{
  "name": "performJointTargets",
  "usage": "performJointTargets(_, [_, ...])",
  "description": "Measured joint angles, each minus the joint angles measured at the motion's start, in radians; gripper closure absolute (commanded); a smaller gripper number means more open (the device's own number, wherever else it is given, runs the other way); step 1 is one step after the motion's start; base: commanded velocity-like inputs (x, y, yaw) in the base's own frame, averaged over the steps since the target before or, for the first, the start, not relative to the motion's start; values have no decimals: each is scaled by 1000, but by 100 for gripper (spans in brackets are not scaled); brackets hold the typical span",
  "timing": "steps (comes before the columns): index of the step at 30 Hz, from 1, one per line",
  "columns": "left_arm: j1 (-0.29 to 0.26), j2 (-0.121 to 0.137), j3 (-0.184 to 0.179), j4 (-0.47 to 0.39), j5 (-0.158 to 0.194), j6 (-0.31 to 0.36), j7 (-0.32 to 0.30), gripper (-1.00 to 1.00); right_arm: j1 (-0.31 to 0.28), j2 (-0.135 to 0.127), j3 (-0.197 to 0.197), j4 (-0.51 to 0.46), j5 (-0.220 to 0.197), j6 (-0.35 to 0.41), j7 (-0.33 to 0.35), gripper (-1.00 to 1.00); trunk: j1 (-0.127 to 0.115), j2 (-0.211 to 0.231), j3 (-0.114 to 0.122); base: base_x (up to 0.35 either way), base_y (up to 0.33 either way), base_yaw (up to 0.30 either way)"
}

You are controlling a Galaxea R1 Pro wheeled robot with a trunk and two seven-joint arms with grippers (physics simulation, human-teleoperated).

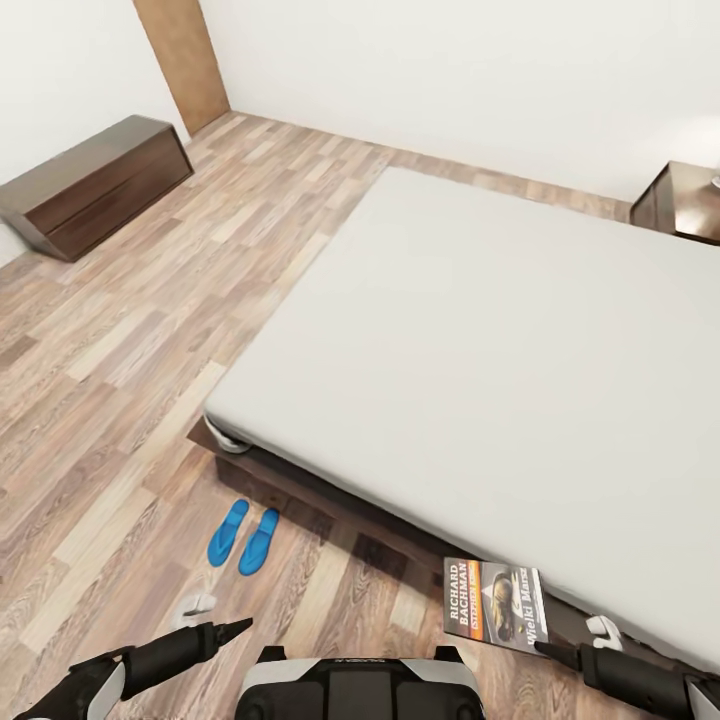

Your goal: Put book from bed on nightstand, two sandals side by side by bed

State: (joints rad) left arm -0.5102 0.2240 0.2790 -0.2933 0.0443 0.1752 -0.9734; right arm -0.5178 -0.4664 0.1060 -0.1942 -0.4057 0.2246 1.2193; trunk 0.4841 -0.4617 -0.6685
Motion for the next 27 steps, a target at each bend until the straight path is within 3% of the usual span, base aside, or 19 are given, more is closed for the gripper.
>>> performJointTargets(7, [0, -1, 0, 23, -1, 0, 1, -100, 0, 6, 3, 0, 17, -1, -4, 100, 0, 0, 0, 0, 0, 292])
performJointTargets(11, [0, -12, 0, 33, -3, 0, 2, -100, 0, 50, 5, 3, 26, 0, -5, 100, 0, 0, 0, 0, 0, 292])
performJointTargets(18, [0, -12, 2, 66, -1, -3, 23, -100, 1, 93, 4, 22, 106, -3, -8, 100, 0, 0, 0, 0, 0, 292])
performJointTargets(23, [0, -31, 0, 162, -2, -111, 84, -100, 0, 115, 6, 75, 119, -3, -9, 100, 0, 0, 0, 0, 0, 292])
performJointTargets(27, [0, -40, 1, 184, -2, -138, 97, -100, 0, 119, 3, 87, 119, -6, -9, 100, 0, 0, 0, 0, 0, 292])
